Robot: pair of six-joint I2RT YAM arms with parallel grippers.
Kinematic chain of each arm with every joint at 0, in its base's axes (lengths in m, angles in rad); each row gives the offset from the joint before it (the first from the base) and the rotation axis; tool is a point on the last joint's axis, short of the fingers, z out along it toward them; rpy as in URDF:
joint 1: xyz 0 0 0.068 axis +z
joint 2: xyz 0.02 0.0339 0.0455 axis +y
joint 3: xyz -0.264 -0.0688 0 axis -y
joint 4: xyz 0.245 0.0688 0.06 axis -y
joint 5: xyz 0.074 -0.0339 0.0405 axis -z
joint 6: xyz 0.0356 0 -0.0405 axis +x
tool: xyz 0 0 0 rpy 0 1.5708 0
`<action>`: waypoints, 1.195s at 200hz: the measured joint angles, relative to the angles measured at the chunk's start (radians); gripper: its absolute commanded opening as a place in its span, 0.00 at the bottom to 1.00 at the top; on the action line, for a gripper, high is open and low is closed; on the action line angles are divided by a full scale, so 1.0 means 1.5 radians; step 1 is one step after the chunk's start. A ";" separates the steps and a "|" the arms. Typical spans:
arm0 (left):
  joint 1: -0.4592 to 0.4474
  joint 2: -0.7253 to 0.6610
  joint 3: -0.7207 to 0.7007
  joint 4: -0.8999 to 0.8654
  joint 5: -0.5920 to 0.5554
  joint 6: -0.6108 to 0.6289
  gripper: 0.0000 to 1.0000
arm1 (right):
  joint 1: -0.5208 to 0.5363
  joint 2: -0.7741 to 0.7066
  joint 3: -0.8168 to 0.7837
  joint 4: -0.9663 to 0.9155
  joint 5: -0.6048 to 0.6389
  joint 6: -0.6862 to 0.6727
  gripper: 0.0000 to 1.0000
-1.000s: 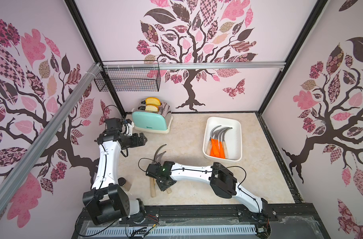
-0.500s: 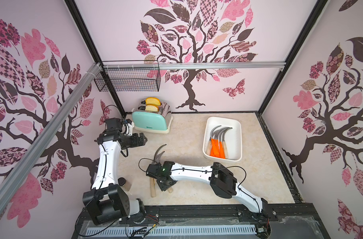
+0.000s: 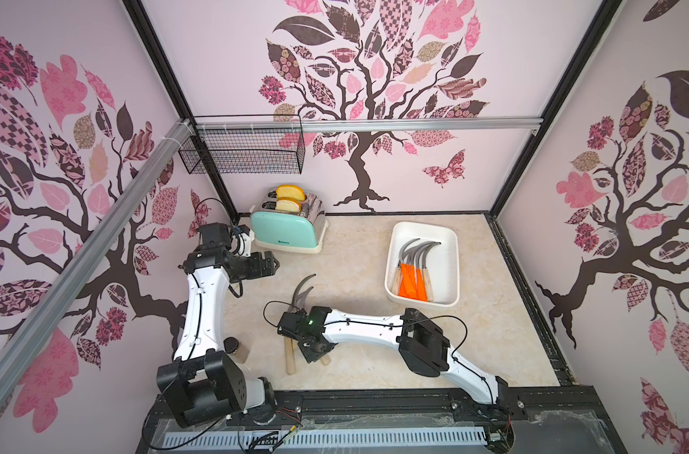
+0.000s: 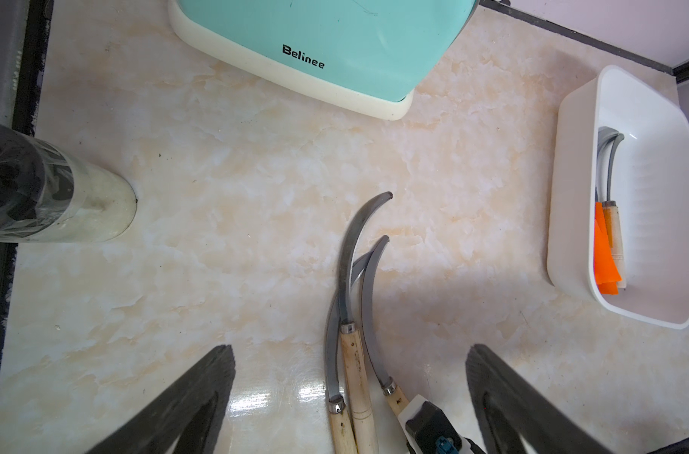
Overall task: Put small sickles into storage boxes
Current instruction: Pick up the sickle at the center of the board.
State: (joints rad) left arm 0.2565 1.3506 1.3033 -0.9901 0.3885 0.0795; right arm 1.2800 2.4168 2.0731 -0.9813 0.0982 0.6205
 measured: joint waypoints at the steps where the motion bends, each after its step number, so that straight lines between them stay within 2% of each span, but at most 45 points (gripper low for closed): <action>1: 0.000 0.000 0.000 0.000 0.000 0.000 0.96 | 0.000 0.000 0.000 0.000 0.000 0.000 0.24; 102: 0.000 0.000 0.001 0.000 0.001 0.001 0.96 | 0.001 0.000 -0.003 -0.001 0.014 0.000 0.15; 239: 0.000 0.000 0.014 0.001 0.004 0.000 0.96 | -0.006 -0.025 -0.046 -0.005 0.049 -0.010 0.09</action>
State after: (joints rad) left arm 0.2565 1.3510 1.3243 -0.9894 0.3946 0.0792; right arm 1.2709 2.3791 2.0041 -0.9886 0.1715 0.6052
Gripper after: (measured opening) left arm 0.964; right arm 0.277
